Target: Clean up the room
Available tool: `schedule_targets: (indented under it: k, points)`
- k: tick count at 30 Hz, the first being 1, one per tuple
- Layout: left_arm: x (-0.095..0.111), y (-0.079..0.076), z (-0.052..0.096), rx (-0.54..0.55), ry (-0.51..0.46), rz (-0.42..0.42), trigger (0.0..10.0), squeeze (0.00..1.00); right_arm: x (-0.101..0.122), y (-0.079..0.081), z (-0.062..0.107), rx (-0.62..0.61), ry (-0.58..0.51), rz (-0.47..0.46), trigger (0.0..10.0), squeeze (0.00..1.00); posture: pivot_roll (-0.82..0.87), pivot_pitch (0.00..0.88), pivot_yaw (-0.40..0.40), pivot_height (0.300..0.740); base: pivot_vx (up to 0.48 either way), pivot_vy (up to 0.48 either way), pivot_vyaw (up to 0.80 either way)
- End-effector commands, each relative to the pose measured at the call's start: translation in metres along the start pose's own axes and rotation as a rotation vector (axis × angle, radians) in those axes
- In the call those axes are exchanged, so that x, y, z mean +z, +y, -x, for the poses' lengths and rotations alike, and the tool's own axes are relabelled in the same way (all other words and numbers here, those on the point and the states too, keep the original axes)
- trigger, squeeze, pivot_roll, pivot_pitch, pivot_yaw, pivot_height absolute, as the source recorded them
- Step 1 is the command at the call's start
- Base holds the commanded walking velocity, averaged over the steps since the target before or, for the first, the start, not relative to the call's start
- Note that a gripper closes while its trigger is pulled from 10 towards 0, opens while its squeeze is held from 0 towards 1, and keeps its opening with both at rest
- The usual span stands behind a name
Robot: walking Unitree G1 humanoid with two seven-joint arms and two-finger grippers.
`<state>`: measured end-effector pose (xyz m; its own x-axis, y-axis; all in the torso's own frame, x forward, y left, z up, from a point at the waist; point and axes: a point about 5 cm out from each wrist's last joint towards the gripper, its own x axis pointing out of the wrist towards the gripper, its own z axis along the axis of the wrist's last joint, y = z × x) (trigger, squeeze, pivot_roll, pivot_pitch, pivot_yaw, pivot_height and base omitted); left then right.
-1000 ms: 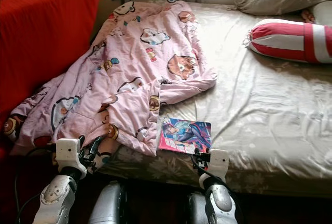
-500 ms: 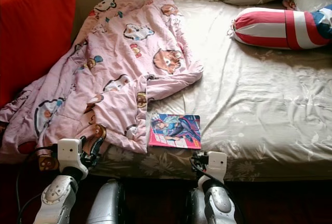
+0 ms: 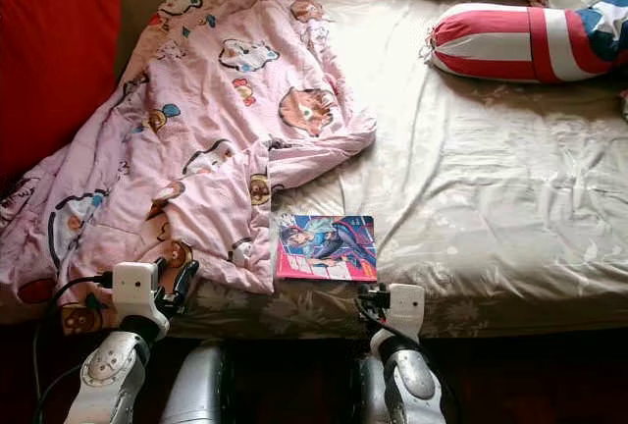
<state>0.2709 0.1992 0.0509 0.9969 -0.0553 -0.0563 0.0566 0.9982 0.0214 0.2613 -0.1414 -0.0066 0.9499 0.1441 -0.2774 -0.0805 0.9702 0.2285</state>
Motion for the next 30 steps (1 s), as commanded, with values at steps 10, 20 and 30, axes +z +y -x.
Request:
schedule_targets:
  k: [10, 20, 30]
  points:
    - [-0.0032, -0.0008, 0.0017, -0.008, 0.019, 0.008, 10.0, 0.0, -0.0086, 0.0014, 0.0036, 0.004, 0.027, -0.004, 10.0, 0.0, 0.05, 0.155, -0.012, 0.572, 0.049, 0.0, 0.0]
    - [-0.0025, -0.0011, 0.0009, -0.008, 0.017, 0.007, 10.0, 0.0, -0.0087, 0.0059, 0.0031, 0.073, 0.026, 0.027, 10.0, 0.0, 0.05, 0.161, -0.014, 0.572, 0.273, 0.0, 0.22]
    - [-0.0023, -0.0012, 0.0003, -0.006, 0.018, 0.009, 10.0, 0.0, -0.012, 0.0064, 0.0032, 0.07, 0.032, 0.007, 10.0, 0.0, 0.05, 0.163, -0.014, 0.572, 0.291, 0.0, 0.14]
